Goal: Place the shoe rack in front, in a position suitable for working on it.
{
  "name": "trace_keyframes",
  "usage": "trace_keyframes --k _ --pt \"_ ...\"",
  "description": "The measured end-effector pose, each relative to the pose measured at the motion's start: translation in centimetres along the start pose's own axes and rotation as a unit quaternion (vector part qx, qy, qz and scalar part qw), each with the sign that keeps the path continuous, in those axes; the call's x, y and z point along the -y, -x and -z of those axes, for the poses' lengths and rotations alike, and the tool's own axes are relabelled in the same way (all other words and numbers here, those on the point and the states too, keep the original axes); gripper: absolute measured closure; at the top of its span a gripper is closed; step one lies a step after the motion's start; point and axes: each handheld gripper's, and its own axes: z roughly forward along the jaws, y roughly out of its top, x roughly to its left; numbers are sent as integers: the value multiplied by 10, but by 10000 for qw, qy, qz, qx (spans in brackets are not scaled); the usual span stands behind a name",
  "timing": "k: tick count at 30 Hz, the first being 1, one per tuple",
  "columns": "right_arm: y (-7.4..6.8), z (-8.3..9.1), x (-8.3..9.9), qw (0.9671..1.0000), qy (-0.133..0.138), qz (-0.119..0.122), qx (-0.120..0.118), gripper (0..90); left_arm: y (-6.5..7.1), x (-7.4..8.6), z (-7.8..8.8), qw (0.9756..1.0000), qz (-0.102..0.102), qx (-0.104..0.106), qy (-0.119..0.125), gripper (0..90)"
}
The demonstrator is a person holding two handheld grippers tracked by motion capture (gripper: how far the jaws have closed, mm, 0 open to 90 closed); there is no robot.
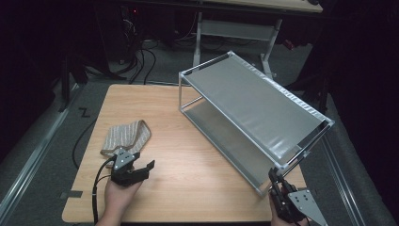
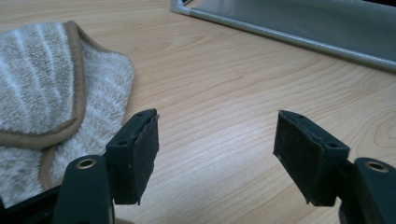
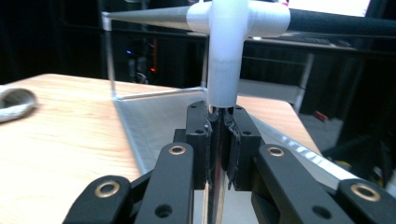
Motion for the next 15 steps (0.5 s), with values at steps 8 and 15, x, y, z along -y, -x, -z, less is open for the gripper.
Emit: trace_keyframes --k 8,15 --pt "-16 -12 0 9992 22 9 -391 819 -6 5 14 9998 86 -161 50 311" --pt "-28 -21 0 9978 58 96 -659 817 -11 9 22 9995 141 -290 55 311"
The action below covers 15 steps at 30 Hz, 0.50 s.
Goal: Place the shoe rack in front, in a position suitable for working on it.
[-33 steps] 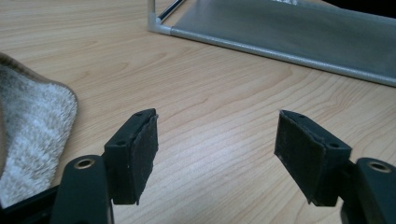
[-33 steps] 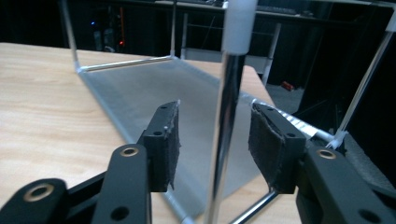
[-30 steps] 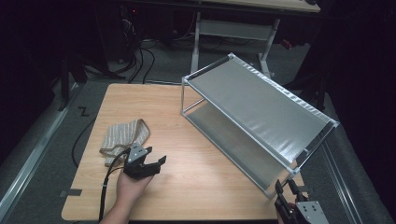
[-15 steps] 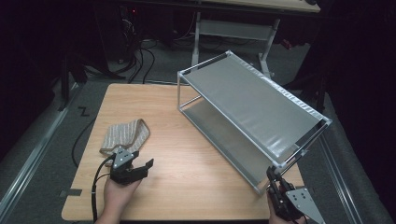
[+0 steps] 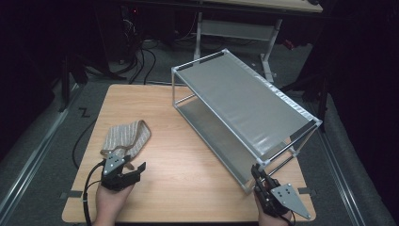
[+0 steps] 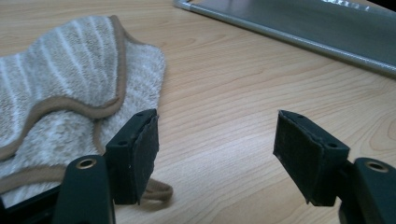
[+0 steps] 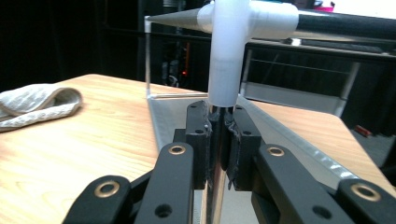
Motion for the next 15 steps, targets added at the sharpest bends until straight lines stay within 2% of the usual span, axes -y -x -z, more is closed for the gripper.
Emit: trace_keyframes --k 1,5,6,10,11,15 --pt "-4 -3 0 9999 10 62 -105 816 -1 1 2 10000 15 -38 -4 311" --pt "-10 -6 -1 9997 23 109 -195 814 -3 2 4 10000 36 -71 6 311" --pt "-16 -8 0 9994 15 156 -317 814 -3 2 5 10000 31 -82 3 311" --pt "-23 -10 0 9987 56 281 -426 816 -3 2 6 9999 51 -91 28 311" --pt "-28 -10 0 9981 53 324 -517 817 -3 2 6 9999 42 -99 19 312" --pt "-32 -10 0 9977 70 360 -572 817 -3 2 7 9999 43 -107 22 311"
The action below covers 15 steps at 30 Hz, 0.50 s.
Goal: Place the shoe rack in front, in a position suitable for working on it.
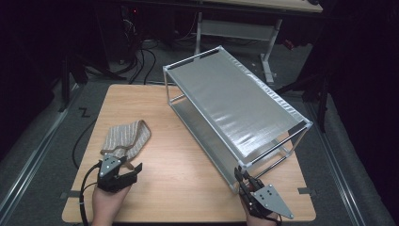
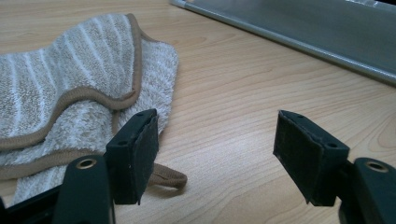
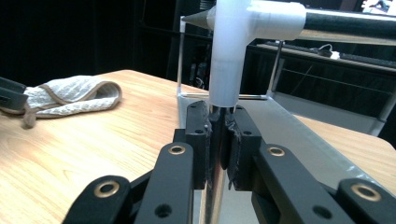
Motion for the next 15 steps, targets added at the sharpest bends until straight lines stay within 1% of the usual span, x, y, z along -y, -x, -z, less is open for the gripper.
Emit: trace_keyframes --k 2,3,4,7,10,15 --pt "-4 -1 -1 9999 43 36 -115 816 0 0 1 10000 8 -8 5 312" --pt "-4 -1 -1 9999 43 36 -115 816 -1 0 1 10000 3 -10 1 312" --pt "-6 -1 -1 9998 58 33 -176 816 -1 0 1 10000 4 -19 -2 312" --pt "-9 -1 -2 9996 102 75 -248 815 -2 1 2 10000 31 -28 2 312" --pt "-10 -1 -2 9995 109 131 -256 814 -2 1 2 10000 20 -32 -1 312" --pt "-7 -1 0 9997 79 83 -235 807 -2 0 1 10000 23 -28 3 312"
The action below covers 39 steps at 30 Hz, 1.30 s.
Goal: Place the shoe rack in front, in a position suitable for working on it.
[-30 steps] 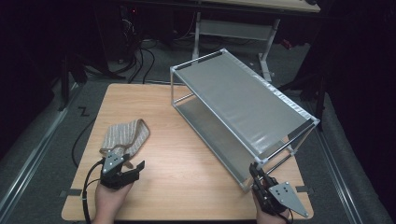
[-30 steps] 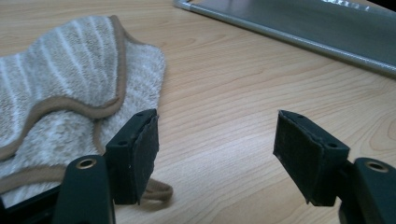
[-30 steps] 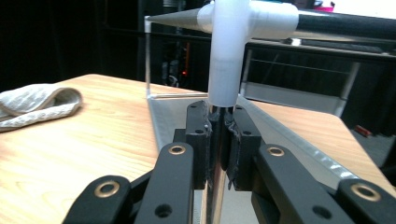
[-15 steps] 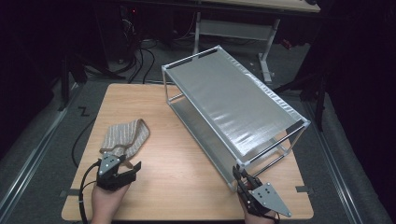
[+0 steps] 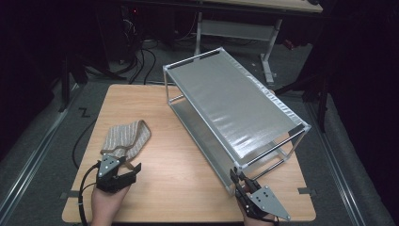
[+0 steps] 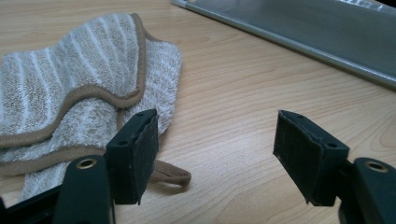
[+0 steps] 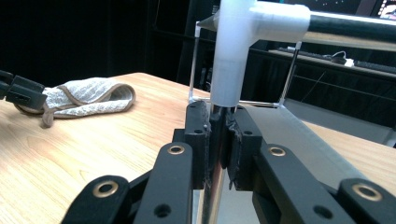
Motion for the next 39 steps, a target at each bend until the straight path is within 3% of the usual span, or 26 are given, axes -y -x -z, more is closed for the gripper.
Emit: trace_keyframes --k 15,21,30,39 --pt "-6 17 3 9993 -15 260 -276 799 13 -8 -15 9997 -142 220 4 313" --pt "0 32 5 9996 -40 246 -129 792 23 -14 -27 9989 -247 387 -8 313" --pt "9 49 10 9989 -116 408 182 782 31 -20 -36 9982 -321 513 41 314" --pt "22 67 13 9964 -231 494 654 770 35 -36 -44 9974 -396 522 293 315"
